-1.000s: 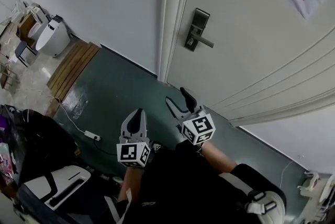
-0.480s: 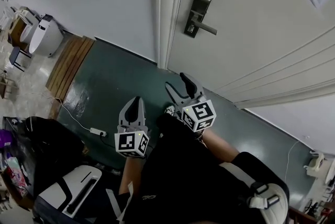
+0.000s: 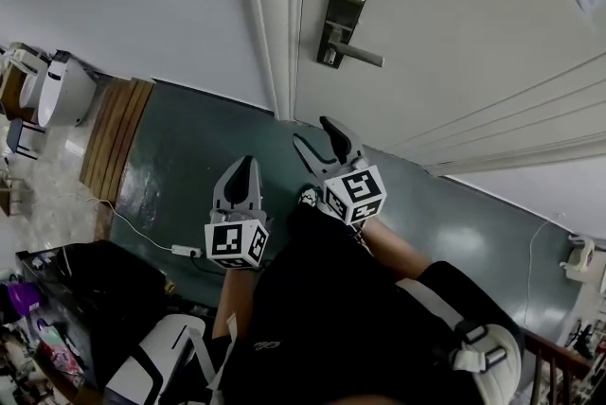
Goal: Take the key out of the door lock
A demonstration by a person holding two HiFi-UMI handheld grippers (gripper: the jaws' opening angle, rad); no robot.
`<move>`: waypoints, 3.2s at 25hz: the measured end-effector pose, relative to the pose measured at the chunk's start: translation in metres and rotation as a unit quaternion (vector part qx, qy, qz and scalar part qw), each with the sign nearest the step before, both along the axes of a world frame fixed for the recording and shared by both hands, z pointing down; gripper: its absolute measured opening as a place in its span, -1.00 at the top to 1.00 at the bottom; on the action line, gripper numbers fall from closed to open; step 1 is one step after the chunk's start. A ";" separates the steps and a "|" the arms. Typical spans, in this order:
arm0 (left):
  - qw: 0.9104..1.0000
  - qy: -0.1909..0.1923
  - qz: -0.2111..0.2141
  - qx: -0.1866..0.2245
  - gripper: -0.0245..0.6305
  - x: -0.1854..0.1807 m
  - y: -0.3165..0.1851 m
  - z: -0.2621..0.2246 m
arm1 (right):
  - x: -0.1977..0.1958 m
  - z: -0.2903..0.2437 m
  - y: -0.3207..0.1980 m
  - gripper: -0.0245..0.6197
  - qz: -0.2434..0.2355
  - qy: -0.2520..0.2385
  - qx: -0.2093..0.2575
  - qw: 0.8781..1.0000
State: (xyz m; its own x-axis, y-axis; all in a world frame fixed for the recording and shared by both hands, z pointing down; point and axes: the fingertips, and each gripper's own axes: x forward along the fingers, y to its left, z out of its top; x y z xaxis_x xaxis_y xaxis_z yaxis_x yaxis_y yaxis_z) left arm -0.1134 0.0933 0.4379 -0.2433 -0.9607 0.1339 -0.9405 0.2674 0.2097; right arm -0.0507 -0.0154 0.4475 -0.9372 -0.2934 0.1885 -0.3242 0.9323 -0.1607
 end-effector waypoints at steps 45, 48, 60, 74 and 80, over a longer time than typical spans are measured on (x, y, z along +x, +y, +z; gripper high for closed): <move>0.943 0.011 0.324 -0.082 0.84 -0.082 -0.258 0.067 | -0.046 0.074 -0.180 0.21 0.307 -0.061 -0.147 0.938; 0.937 0.012 0.340 -0.084 0.84 -0.080 -0.260 0.070 | -0.039 0.081 -0.182 0.21 0.328 -0.088 -0.184 0.922; 0.937 0.028 0.336 -0.093 0.84 -0.073 -0.261 0.090 | -0.035 0.093 -0.192 0.22 0.329 -0.222 -0.297 0.869; 0.944 0.026 0.313 -0.097 0.84 -0.078 -0.266 0.092 | -0.042 0.099 -0.213 0.31 0.314 -0.311 -0.383 0.812; 0.946 0.024 0.309 -0.097 0.84 -0.079 -0.273 0.091 | -0.042 0.102 -0.226 0.35 0.307 -0.345 -0.410 0.787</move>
State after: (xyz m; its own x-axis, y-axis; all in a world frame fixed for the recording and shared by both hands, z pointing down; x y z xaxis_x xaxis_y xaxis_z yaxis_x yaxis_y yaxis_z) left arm -0.1921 -0.1798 0.5288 0.3670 -0.8735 0.3197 -0.9207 -0.2921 0.2590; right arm -0.0930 -0.2418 0.5498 -0.6291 -0.7751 0.0586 -0.2443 0.1255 -0.9615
